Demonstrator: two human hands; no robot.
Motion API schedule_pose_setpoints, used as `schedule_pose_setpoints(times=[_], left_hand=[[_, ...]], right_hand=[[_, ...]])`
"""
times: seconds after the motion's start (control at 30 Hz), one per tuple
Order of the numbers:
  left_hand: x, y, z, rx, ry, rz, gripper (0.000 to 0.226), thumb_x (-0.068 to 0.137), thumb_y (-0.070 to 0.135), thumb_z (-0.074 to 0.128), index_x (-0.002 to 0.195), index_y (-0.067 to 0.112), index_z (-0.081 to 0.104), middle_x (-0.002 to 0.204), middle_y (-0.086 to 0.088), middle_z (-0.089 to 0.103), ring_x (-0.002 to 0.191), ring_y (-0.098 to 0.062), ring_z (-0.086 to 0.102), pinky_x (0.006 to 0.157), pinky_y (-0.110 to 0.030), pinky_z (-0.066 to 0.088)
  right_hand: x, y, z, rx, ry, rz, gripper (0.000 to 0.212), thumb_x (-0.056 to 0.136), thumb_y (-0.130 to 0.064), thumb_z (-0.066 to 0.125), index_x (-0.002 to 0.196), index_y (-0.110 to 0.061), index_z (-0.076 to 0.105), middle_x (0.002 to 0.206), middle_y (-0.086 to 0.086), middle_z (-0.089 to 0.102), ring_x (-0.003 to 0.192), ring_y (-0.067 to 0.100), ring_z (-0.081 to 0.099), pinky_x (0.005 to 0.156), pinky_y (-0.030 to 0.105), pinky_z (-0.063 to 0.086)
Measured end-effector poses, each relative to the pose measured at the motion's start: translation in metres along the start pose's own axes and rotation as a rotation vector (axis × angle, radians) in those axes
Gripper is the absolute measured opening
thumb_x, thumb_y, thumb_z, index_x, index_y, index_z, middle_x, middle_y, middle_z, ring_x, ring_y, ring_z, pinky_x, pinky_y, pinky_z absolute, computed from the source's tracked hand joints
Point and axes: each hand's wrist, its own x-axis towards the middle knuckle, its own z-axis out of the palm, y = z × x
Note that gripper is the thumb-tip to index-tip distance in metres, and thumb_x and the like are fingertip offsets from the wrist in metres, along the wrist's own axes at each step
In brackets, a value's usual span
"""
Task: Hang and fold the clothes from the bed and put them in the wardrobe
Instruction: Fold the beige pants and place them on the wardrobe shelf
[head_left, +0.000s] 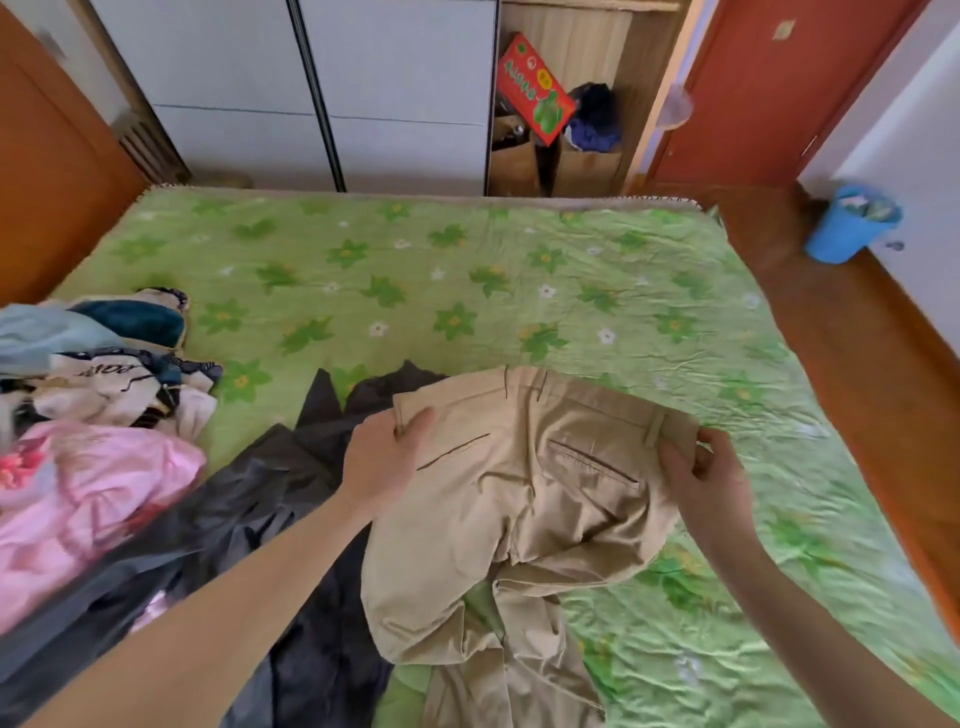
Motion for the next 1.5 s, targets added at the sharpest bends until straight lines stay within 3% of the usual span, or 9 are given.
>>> schedule_pose_setpoints(times=[0.1,0.2,0.3,0.5,0.77,1.03,1.2,1.37,1.5], left_hand=[[-0.036,0.029,-0.025,0.01,0.055,0.046,0.038,0.105,0.045,0.056,0.074,0.023,0.058,0.059,0.009,0.053,0.061,-0.016,0.05,0.063,-0.039,0.039],[-0.073,0.06,-0.042,-0.008,0.099,0.092,0.04,0.106,0.042,0.055,0.082,0.01,0.053,0.068,0.001,0.048,0.065,-0.021,0.046,0.066,-0.042,0.037],[-0.1,0.09,-0.056,-0.054,0.115,0.142,0.046,0.106,0.037,0.058,0.075,0.013,0.034,0.068,-0.001,0.031,0.062,-0.021,0.032,0.061,-0.041,0.027],[-0.136,0.193,-0.072,-0.195,0.231,0.175,0.048,0.101,0.031,0.069,0.068,0.014,0.038,0.064,-0.002,0.034,0.048,-0.006,0.033,0.047,-0.02,0.027],[-0.165,0.327,-0.071,-0.202,0.364,0.302,0.048,0.107,0.04,0.056,0.08,0.0,0.057,0.072,-0.005,0.053,0.07,-0.022,0.049,0.063,-0.037,0.037],[-0.184,0.445,-0.092,-0.275,0.355,0.434,0.05,0.1,0.051,0.05,0.098,0.002,0.06,0.086,-0.013,0.059,0.082,-0.023,0.054,0.076,-0.043,0.047],[-0.203,0.471,-0.08,-0.352,0.336,0.517,0.04,0.1,0.046,0.058,0.073,0.016,0.055,0.068,0.004,0.051,0.066,-0.016,0.047,0.064,-0.036,0.039],[-0.239,0.479,-0.046,-0.307,0.294,0.597,0.044,0.106,0.034,0.059,0.066,0.021,0.045,0.051,0.016,0.038,0.05,-0.004,0.032,0.05,-0.027,0.026],[-0.262,0.469,-0.022,-0.286,0.169,0.652,0.034,0.106,0.042,0.055,0.091,0.016,0.069,0.074,-0.002,0.069,0.062,-0.017,0.062,0.061,-0.033,0.051]], right_hand=[[-0.034,-0.033,-0.044,0.007,0.095,-0.059,0.028,0.095,-0.025,0.075,0.085,-0.001,0.065,0.067,0.015,0.065,0.055,0.014,0.05,0.046,0.02,0.033],[-0.057,-0.063,-0.079,0.067,0.155,-0.142,0.045,0.098,-0.025,0.071,0.07,0.005,0.052,0.057,0.011,0.046,0.049,0.009,0.033,0.044,0.022,0.024],[-0.067,-0.091,-0.12,0.03,0.175,-0.268,0.043,0.102,-0.026,0.065,0.072,0.0,0.046,0.06,0.013,0.044,0.054,0.014,0.034,0.048,0.027,0.025],[-0.044,-0.139,-0.21,0.073,0.193,-0.425,0.031,0.101,-0.023,0.06,0.078,-0.003,0.058,0.068,0.018,0.057,0.06,0.017,0.043,0.056,0.039,0.038],[-0.017,-0.214,-0.317,0.106,0.223,-0.638,0.02,0.099,-0.03,0.061,0.097,-0.015,0.075,0.085,0.001,0.074,0.082,0.022,0.069,0.075,0.045,0.059],[-0.029,-0.285,-0.424,-0.003,0.345,-0.821,0.036,0.1,-0.026,0.05,0.065,-0.02,0.047,0.059,-0.006,0.047,0.062,0.019,0.04,0.063,0.046,0.041],[-0.062,-0.292,-0.432,0.029,0.387,-0.864,0.04,0.101,-0.024,0.05,0.063,-0.021,0.039,0.056,-0.005,0.039,0.059,0.017,0.032,0.059,0.043,0.033],[-0.097,-0.282,-0.393,0.13,0.354,-0.877,0.031,0.104,-0.025,0.052,0.082,-0.006,0.061,0.067,0.014,0.057,0.066,0.029,0.049,0.068,0.043,0.042],[-0.133,-0.271,-0.35,0.203,0.294,-0.898,0.027,0.106,-0.025,0.056,0.085,-0.009,0.061,0.064,0.009,0.055,0.06,0.022,0.044,0.065,0.043,0.044]])
